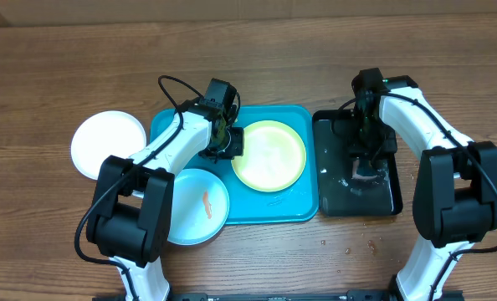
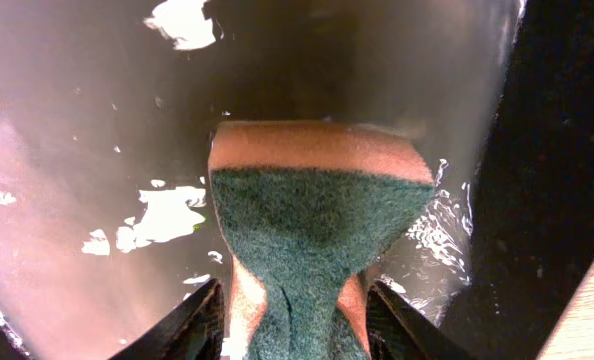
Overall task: Clean dirty plates on tray and stack at the side
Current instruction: 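Drop the sponge into the black basin and lift right gripper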
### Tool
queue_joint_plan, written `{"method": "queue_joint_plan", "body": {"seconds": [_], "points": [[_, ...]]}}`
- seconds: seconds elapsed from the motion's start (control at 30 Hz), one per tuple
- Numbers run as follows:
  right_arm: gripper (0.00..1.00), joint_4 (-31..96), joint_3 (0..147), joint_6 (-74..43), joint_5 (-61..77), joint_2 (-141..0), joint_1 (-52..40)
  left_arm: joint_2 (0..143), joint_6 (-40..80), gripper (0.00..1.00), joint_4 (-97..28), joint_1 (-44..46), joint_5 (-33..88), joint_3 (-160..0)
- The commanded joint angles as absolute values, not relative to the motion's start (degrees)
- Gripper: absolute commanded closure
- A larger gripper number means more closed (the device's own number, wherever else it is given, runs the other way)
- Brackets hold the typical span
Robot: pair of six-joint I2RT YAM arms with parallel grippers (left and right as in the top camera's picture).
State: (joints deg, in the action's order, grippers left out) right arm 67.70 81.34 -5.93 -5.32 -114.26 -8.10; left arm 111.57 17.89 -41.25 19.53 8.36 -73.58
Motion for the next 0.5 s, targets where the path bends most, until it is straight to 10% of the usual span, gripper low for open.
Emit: {"method": "queue_joint_plan", "body": {"seconds": [0.0, 0.47], "points": [[0.49, 68.9, 85.3, -6.0, -5.1, -112.5, -8.4, 112.2, 18.0, 0.95, -41.1, 19.9, 8.4, -73.3], [0.17, 74.2, 96.7, -10.7, -3.3, -112.6, 2.1, 112.2, 18.0, 0.8, -41.1, 20.0, 6.9, -73.3]]}}
